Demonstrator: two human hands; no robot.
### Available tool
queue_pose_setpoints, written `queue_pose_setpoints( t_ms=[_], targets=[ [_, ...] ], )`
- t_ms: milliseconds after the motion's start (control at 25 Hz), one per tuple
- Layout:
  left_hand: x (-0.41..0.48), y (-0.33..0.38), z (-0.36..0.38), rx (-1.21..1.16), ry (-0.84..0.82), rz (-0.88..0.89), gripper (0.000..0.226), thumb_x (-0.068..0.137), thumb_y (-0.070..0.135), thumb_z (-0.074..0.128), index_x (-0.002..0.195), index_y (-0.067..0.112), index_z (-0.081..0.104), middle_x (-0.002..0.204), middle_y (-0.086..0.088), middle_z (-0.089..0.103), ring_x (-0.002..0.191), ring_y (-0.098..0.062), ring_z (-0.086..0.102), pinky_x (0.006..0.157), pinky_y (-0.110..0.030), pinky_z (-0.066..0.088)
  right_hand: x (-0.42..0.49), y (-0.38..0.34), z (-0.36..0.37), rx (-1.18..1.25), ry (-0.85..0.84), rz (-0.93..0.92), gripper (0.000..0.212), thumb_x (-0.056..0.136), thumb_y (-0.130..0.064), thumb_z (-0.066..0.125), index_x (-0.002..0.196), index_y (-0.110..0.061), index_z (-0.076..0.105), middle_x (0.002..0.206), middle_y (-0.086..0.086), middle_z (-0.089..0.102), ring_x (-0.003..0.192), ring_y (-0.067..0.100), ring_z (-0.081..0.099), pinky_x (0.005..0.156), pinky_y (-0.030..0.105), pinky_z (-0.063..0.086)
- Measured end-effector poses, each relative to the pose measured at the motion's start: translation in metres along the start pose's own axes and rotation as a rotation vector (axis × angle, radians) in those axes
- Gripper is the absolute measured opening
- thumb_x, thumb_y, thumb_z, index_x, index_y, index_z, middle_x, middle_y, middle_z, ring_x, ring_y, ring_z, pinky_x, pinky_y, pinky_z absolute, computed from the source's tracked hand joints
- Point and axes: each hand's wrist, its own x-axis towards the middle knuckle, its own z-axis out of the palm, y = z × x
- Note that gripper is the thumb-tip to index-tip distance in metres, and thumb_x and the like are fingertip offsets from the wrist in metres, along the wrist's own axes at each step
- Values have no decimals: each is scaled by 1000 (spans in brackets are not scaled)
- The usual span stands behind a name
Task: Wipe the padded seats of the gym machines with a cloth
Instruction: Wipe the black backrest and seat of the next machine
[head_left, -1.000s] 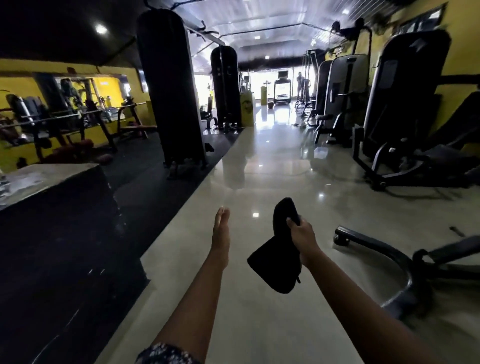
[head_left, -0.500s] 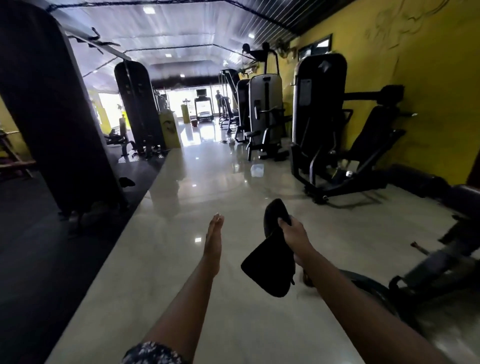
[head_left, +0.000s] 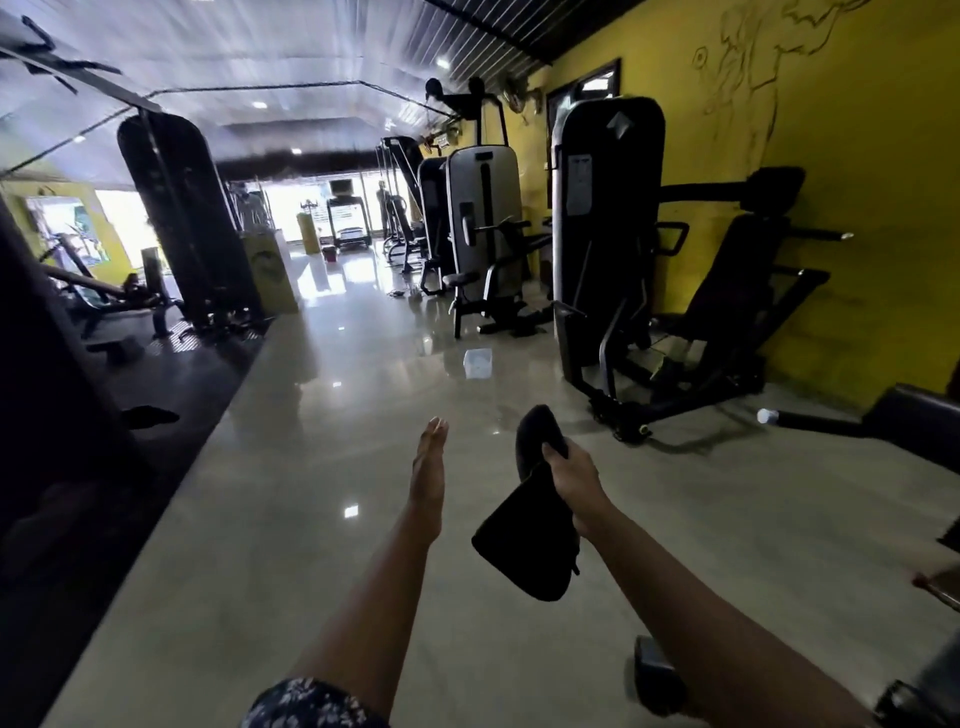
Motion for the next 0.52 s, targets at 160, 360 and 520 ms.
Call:
queue_pose_setpoints(
  t_ms=[160,360,520],
  targets=[
    [158,-19,6,-15,-49,15,47,101,29,32,146,17,31,152,1,32,141,-14,28,115,-31,14,144,1,50,46,34,6,32,97,-22,46,126,-11,52,118,11,60,111,29,56,96,40,44],
    [372,-20,26,-23,-127,-20,45,101,26,33,145,16,32,150,-1,35,140,-16,30,112,-29,18,331,-17,91,125,160,51,31,98,-21,46,126,-13,53,118,8,60,107,25,57,93,35,45],
    [517,-38,60,22,-230,-43,47,100,33,34,144,19,33,150,2,36,140,-16,30,114,-33,17,466,-19,106,143,226,63,31,98,-18,46,127,-11,52,120,11,60,111,26,55,97,36,43]
  ],
)
